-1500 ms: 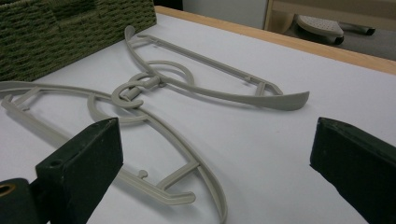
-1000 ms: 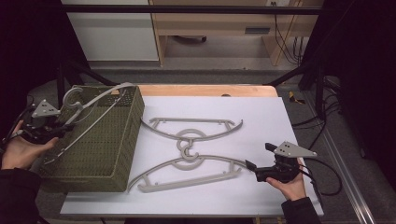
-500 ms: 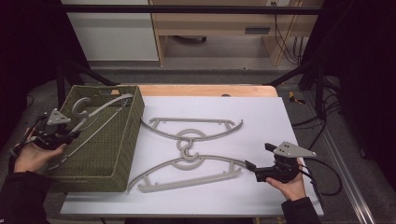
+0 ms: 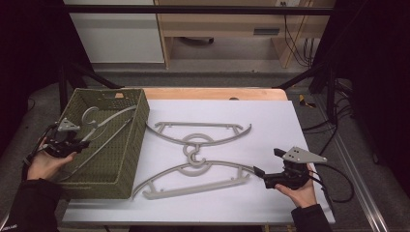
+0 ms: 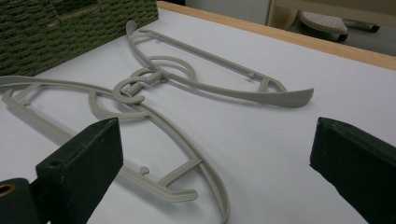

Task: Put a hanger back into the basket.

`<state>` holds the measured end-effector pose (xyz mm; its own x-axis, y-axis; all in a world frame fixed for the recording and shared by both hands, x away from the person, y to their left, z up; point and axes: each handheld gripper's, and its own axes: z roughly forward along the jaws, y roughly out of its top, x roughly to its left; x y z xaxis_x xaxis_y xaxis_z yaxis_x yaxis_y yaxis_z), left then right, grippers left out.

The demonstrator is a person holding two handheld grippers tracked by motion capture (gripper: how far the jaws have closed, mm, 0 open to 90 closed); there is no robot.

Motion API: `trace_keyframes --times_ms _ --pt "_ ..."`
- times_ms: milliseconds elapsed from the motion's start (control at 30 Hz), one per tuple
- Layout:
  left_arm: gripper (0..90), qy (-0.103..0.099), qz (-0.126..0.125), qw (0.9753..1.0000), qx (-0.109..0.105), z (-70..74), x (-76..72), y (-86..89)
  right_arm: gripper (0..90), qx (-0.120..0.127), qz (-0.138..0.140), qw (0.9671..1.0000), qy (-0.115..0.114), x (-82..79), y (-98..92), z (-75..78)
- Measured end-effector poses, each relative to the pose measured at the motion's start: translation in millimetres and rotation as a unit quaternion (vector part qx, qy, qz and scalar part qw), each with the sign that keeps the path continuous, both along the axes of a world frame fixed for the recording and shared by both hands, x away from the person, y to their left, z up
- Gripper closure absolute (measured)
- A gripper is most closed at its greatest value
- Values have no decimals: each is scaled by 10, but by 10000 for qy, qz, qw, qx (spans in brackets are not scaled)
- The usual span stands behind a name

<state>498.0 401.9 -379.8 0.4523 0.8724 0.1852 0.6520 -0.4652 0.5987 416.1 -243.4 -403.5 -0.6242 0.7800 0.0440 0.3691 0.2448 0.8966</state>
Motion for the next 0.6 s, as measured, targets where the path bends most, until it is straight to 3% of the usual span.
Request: trace_keyframes --times_ms 200,400,600 --pt "755 79 359 9993 -77 -48 20 100 30 -4 4 10000 -1 2 3 -2" --pt "679 -9 807 9967 -92 -7 7 214 30 -13 9 10000 14 5 13 -8" --pt "615 -167 958 9952 -122 52 -54 279 30 -12 14 10000 11 5 14 -7"
